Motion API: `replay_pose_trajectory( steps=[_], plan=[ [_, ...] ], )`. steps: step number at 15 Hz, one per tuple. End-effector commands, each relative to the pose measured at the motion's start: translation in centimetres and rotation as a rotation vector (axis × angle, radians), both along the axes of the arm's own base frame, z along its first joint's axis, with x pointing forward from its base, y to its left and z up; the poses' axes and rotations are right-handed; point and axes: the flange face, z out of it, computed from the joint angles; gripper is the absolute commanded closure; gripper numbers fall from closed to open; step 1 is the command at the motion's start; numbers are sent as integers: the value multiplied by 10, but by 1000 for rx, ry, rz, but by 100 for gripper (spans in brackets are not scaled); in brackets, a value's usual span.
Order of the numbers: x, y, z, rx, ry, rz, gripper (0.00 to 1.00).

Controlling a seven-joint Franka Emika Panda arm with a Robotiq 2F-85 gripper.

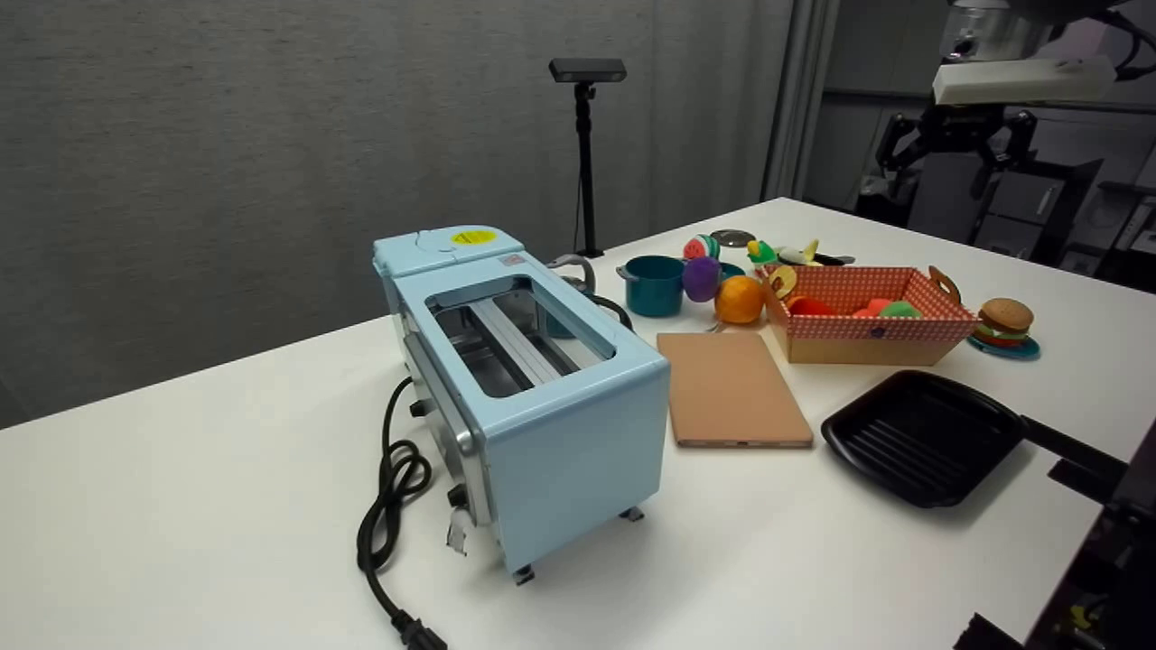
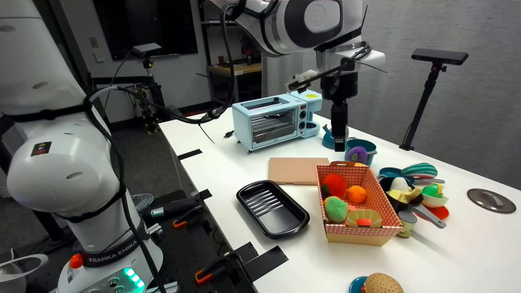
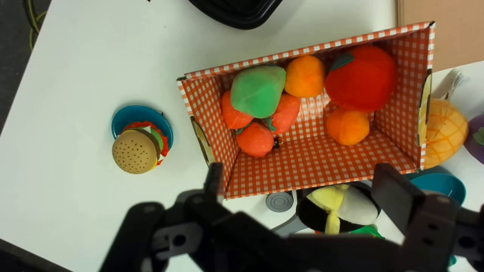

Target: Take the objects from the basket and drop them on the table

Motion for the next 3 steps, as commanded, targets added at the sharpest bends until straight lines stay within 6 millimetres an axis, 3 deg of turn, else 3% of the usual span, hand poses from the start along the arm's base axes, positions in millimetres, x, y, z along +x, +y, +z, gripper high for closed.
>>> replay_pose_trajectory(
  steps=[1,3],
  plan=[
    [0,0,1,1,1,0,0],
    [0,0,1,1,1,0,0]
  ],
)
